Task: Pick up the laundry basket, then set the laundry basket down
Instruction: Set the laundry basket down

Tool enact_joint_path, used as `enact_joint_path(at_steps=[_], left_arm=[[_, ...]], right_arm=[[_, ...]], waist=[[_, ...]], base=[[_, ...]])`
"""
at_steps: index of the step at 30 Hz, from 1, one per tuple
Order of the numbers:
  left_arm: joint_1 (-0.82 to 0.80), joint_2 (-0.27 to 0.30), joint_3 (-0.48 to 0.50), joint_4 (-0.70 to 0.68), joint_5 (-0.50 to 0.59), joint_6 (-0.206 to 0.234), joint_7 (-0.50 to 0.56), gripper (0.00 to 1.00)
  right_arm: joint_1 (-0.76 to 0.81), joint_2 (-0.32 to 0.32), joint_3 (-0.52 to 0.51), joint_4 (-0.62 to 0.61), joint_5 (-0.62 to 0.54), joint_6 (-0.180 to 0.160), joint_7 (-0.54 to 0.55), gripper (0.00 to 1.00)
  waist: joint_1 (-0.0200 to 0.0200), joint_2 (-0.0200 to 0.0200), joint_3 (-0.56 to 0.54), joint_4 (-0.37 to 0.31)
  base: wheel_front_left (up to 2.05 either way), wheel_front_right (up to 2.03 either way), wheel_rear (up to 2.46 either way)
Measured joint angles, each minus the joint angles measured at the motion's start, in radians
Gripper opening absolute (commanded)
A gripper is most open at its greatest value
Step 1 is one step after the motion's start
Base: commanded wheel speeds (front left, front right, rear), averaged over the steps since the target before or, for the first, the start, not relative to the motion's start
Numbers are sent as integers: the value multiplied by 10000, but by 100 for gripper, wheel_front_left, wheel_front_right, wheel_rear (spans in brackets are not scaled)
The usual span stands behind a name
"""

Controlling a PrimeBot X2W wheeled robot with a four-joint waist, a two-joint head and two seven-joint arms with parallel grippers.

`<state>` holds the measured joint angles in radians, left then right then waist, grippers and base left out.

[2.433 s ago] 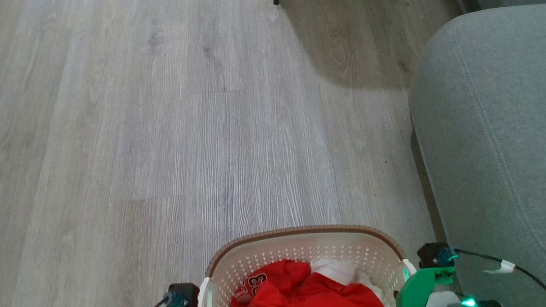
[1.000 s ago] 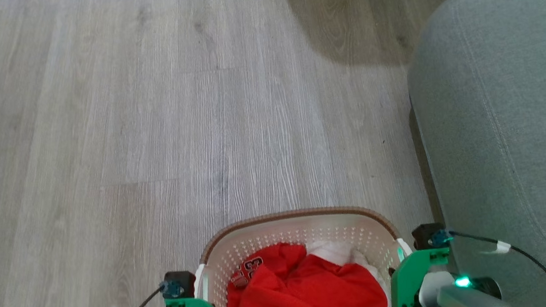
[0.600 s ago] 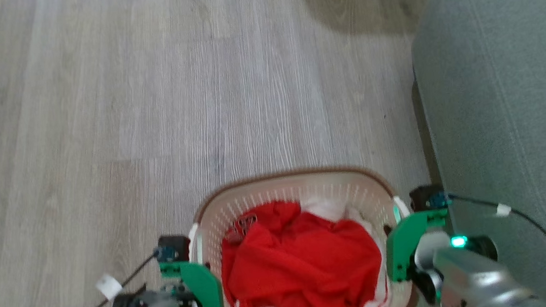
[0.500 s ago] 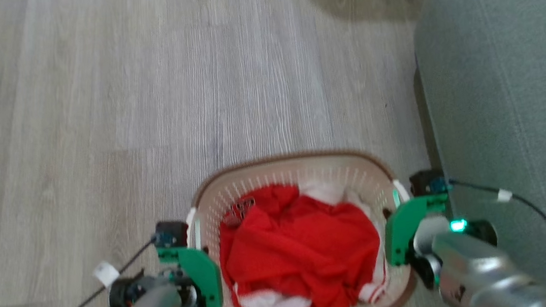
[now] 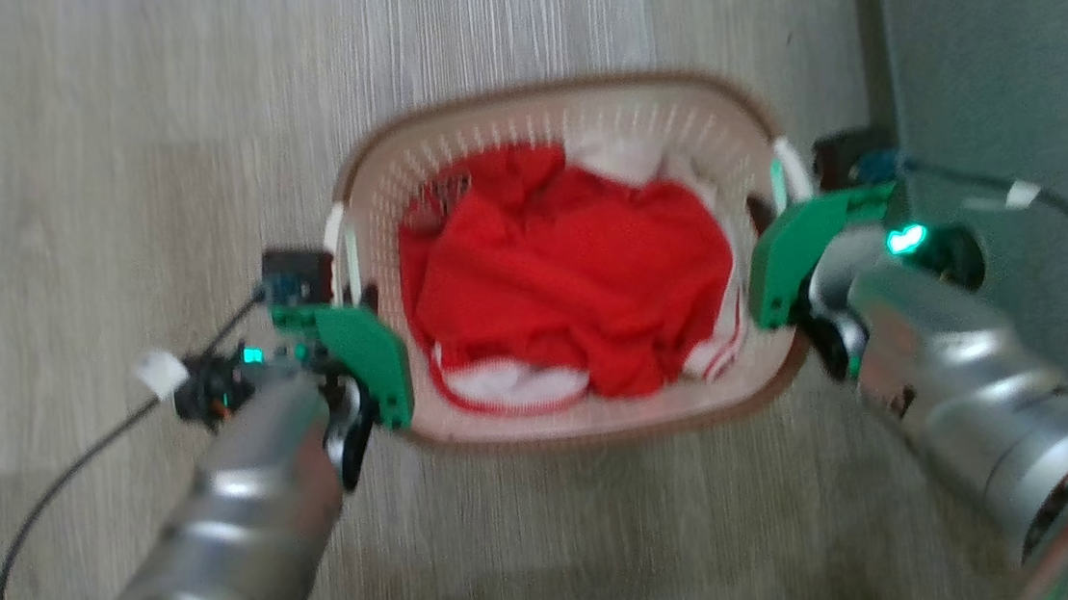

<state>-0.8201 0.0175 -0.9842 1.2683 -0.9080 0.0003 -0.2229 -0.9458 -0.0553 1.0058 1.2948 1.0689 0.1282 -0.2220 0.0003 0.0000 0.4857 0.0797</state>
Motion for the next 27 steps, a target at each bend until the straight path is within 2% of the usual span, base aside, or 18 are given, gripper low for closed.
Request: enact_joint_path(at_steps=[15, 27], left_arm=[[-2143, -65, 169, -334, 17, 134, -255, 0], [-2557, -73, 153, -454, 17, 209, -293, 0]], right_arm=[[-1996, -508, -1095, -33, -1269, 2, -176, 0], [-2423, -535, -1973, -33, -2320, 2, -178, 0]], waist=[[0, 0, 3277, 237], [-3, 0, 4511, 404]], base=[[0, 0, 0], [0, 0, 0]])
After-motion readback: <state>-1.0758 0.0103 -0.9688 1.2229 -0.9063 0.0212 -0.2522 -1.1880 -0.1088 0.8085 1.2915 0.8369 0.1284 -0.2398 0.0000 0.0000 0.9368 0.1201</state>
